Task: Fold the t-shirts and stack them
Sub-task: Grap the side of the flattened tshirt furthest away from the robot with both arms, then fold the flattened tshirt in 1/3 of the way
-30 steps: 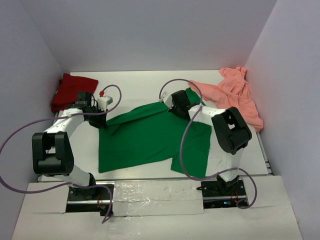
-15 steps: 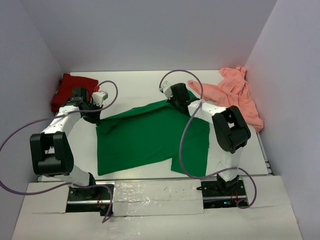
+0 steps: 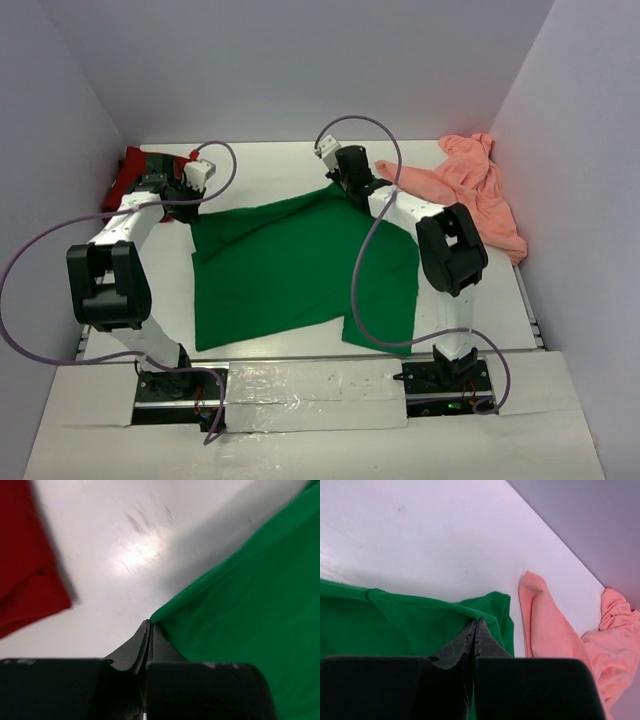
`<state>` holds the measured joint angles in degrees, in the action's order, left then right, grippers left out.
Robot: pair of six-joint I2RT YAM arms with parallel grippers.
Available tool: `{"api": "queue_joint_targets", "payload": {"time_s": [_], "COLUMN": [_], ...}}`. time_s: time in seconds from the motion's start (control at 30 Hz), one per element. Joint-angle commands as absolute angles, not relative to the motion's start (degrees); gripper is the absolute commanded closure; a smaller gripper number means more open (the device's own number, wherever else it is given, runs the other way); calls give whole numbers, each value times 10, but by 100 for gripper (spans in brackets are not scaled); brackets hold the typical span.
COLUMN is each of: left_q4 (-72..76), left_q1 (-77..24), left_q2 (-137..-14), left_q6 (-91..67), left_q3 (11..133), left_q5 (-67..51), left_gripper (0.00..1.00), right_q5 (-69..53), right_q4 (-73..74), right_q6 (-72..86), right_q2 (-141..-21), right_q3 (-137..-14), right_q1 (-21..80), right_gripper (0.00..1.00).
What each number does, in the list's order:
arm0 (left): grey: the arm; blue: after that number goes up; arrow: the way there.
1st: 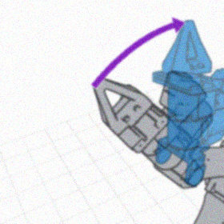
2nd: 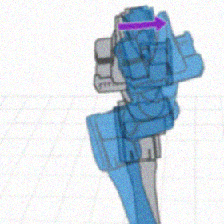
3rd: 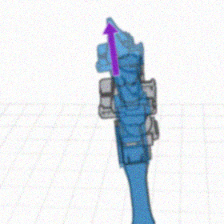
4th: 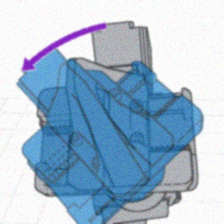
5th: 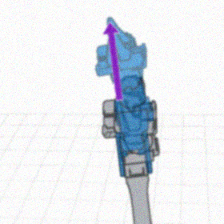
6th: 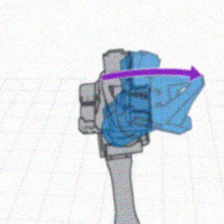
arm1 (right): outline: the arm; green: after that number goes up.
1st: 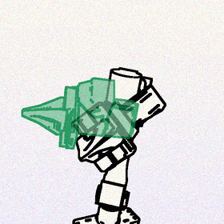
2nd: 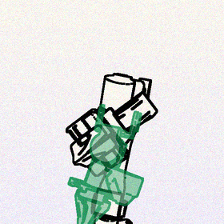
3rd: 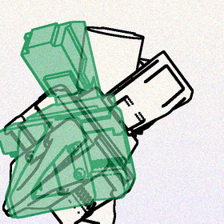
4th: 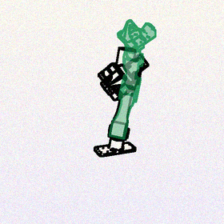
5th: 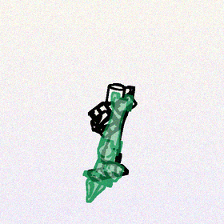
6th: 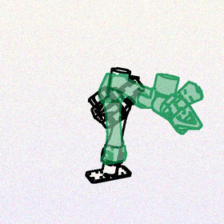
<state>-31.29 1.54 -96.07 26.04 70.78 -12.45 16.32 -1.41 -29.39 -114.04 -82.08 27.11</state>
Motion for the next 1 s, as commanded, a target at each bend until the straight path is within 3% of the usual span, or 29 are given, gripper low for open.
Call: {"api": "queue_joint_targets", "payload": {"time_s": [0.0,0.13,0.43,0.6,0.97], "left_q4": [-233,-142,-126,-116,-107], "left_q1": [14,14,5,5,5], "left_q2": [-979,-1011,-1096,-1103,-1048], "left_q6": [238,202,197,206,236], "left_q3": [765,794,880,873,792], "left_q5": [-89,-62,-56,-54,-31], "left_gripper": [100,100,100,100,100], "right_q5": [191,200,207,202,215], "right_q4": [-62,-71,-65,-47,-47], "right_q6": [-269,-253,-263,-277,-304], "right_q2": [-1148,-1164,-1208,-1231,-1187], "right_q3": [-870,-912,-989,-1022,-960], "right_q1": [260,252,242,236,235], "right_gripper": [100,100,100,100,100]}}
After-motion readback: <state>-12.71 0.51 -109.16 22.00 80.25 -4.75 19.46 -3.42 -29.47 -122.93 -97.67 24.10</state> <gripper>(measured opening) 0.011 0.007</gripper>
